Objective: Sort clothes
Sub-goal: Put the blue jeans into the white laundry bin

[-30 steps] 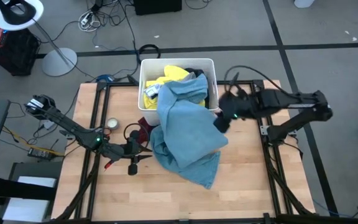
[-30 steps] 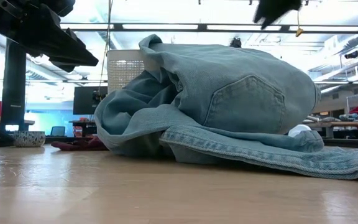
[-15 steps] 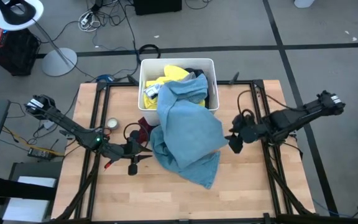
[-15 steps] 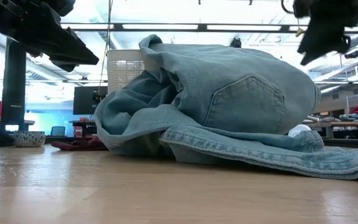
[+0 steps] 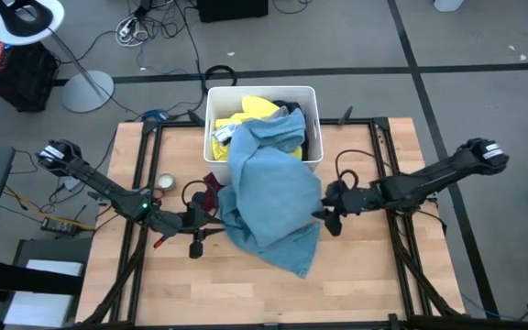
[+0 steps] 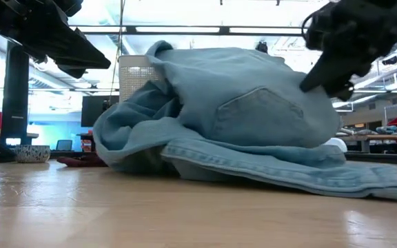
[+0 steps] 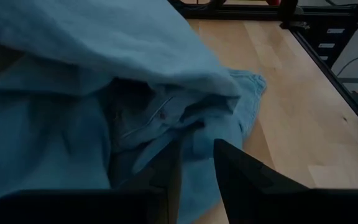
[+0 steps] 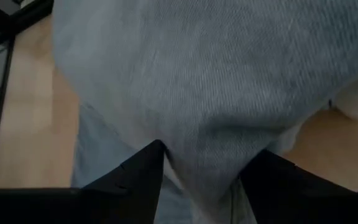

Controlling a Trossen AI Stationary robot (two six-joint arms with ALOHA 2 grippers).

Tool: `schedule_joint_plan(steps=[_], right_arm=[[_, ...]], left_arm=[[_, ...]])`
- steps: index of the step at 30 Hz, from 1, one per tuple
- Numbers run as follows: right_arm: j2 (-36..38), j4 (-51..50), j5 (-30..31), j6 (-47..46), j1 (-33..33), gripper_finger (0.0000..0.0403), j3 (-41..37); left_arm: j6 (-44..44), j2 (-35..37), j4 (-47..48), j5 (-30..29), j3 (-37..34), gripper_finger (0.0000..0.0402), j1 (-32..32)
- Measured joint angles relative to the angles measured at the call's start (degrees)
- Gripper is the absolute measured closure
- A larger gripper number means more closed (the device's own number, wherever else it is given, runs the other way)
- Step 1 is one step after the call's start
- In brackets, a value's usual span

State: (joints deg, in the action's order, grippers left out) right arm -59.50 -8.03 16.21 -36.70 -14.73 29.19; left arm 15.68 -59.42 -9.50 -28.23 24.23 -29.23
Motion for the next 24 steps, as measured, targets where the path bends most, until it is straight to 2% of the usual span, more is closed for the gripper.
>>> schedule_joint_plan(steps=[2, 4, 6, 8, 9, 14, 19, 24], right_arm=[[-2.54, 3.89, 0.0, 1.82, 0.96, 0.021, 0.0], [-5.04, 8.79, 0.01, 4.71, 1.41, 0.0241, 0.0], [-7.02, 13.18, -0.02, 7.14, 1.65, 0.0297, 0.19], [-8.45, 13.47, -0.04, 8.56, 1.94, 0.0364, 1.79], [-8.84, 13.13, -0.04, 9.3, 2.07, 0.0379, 2.84], [-8.73, 9.34, 0.07, 12.74, 2.37, 0.0385, 11.56], [-8.82, 0.53, 3.77, 23.22, 2.97, 0.0385, 26.18], [-8.84, -3.42, 6.19, 34.14, 6.69, 0.0385, 39.49]], left_arm=[[0.0, 0.01, -0.02, 0.0, 0.0, 0.0303, 0.0], [0.0, 0.0, -0.03, 0.0, 0.0, 0.0303, 0.0], [0.0, 0.01, -0.04, 0.0, 0.0, 0.0303, 0.0], [0.0, 0.0, -0.06, 0.0, 0.0, 0.0303, 0.0], [0.0, 0.0, -0.05, 0.0, 0.0, 0.0303, 0.0], [0.0, 0.01, -0.08, 0.0, 0.0, 0.0303, 0.0], [0.0, 0.0, -0.1, 0.0, 0.0, 0.0303, 0.0], [0.0, 0.02, -0.11, 0.0, 0.0, 0.0303, -0.02]])
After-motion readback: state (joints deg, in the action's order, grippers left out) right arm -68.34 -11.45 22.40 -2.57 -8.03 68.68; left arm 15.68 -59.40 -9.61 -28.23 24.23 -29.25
